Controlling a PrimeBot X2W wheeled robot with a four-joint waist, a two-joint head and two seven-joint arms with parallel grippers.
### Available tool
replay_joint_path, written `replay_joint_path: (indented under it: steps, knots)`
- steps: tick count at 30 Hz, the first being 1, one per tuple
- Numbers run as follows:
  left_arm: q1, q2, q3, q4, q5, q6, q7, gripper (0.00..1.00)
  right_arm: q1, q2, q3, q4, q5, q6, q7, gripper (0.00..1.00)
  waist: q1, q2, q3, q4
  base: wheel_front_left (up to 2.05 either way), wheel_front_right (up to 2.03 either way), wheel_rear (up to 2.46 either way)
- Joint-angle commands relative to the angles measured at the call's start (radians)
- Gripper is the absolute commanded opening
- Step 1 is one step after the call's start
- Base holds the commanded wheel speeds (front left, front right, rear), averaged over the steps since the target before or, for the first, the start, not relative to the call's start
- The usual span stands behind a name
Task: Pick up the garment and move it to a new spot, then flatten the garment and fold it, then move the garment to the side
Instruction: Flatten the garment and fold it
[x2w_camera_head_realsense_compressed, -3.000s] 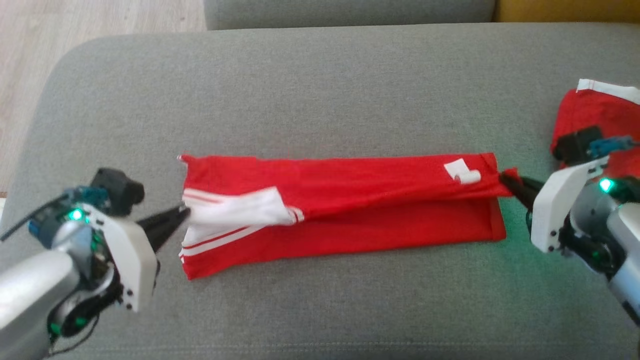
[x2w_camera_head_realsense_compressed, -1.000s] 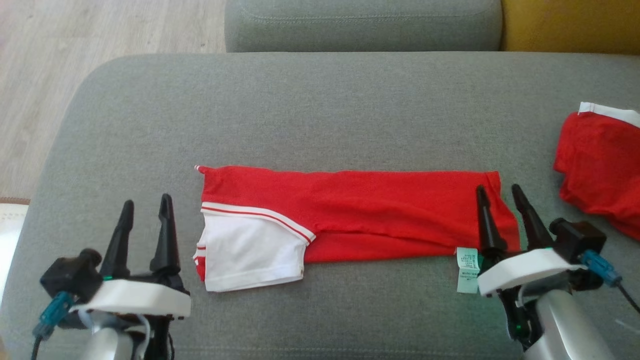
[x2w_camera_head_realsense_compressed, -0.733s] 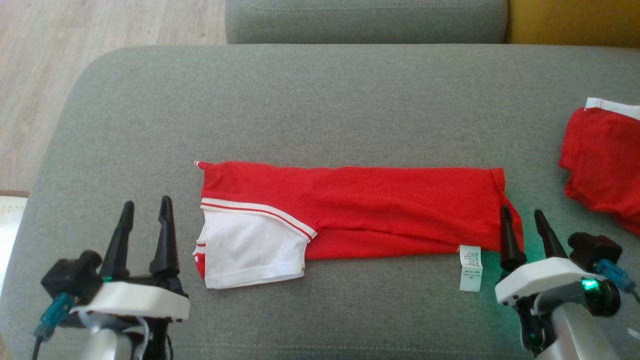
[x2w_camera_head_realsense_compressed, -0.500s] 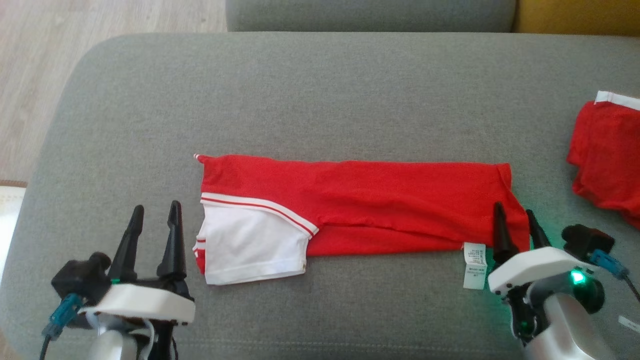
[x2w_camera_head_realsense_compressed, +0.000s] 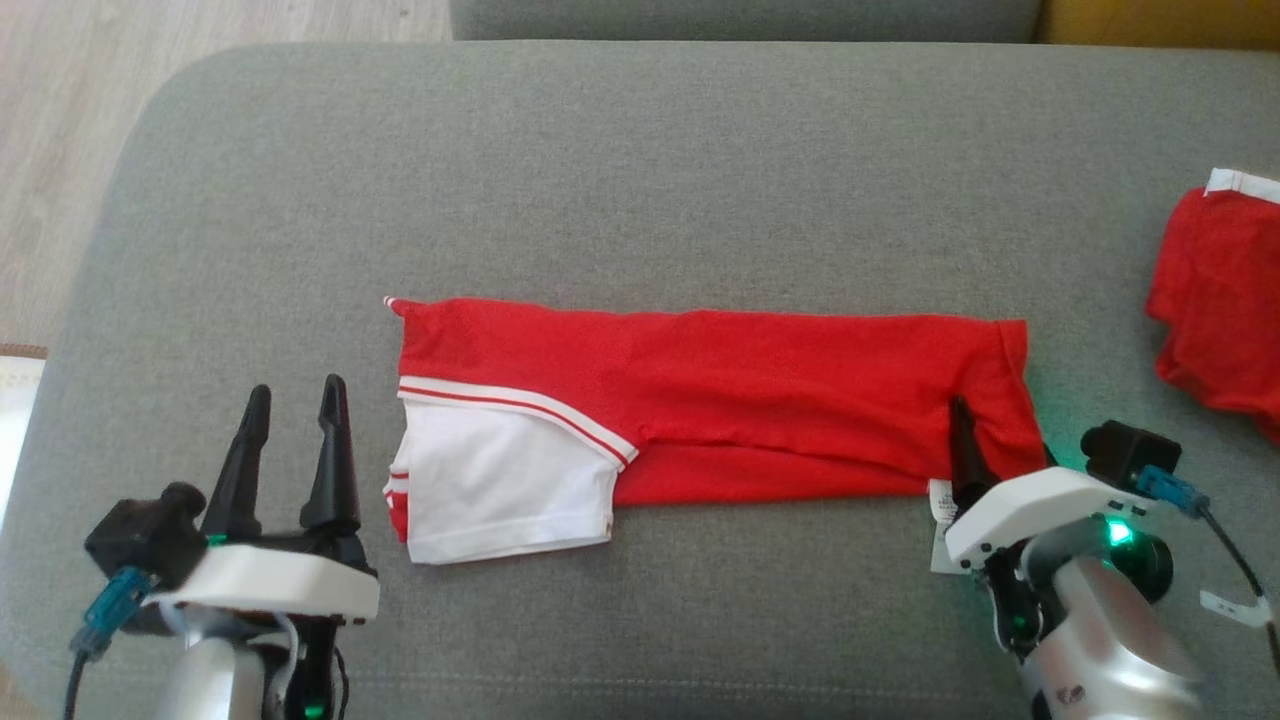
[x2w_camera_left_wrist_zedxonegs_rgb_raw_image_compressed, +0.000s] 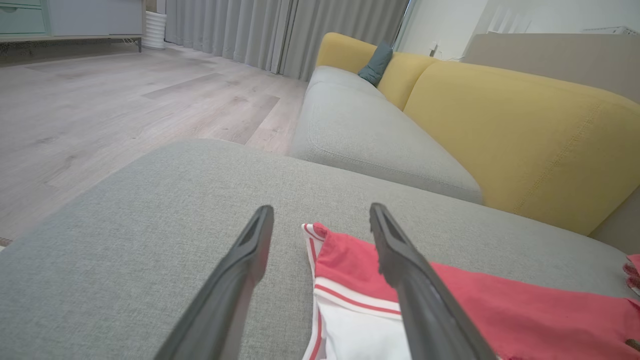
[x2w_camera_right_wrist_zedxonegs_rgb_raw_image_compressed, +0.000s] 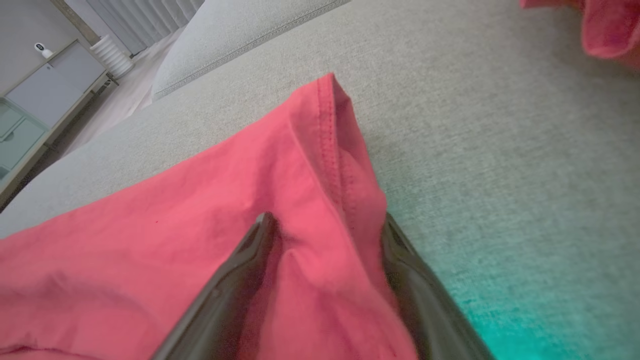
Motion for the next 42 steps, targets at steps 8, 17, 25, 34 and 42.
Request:
replay_joint_path:
  steps: [8,17,25,34,42]
  knots:
    - [-0.05,-0.001,0.04,-0.023,0.012,-0.005,-0.009,1.0,-0.057,0.005,0.073,0.085,0.024,0.007,-0.019,0.0,0.0,0.0,0.004,0.002,0.0,0.0,0.0]
    - [-0.052,-0.004,0.058,-0.022,0.008,-0.007,-0.009,1.0,-0.115,-0.039,-0.084,0.174,-0.084,0.007,-0.058,0.0,0.0,0.0,0.006,0.004,0.0,0.0,0.0]
    - [-0.043,-0.005,0.062,-0.022,0.008,-0.007,-0.009,1.0,-0.145,-0.133,-0.279,0.19,-0.215,0.007,-0.08,0.0,0.0,0.0,-0.007,-0.004,0.0,0.0,0.0]
    - [-0.033,-0.006,0.052,-0.012,0.004,-0.007,-0.009,1.0,-0.151,-0.033,-0.326,0.039,-0.313,0.007,-0.068,0.0,0.0,0.0,-0.045,-0.023,0.0,0.0,0.0]
    - [-0.02,-0.007,0.05,-0.001,0.001,-0.007,-0.009,1.0,-0.094,0.004,-0.073,-0.199,-0.086,0.007,0.052,0.0,0.0,0.0,-0.092,-0.016,0.0,0.0,0.0]
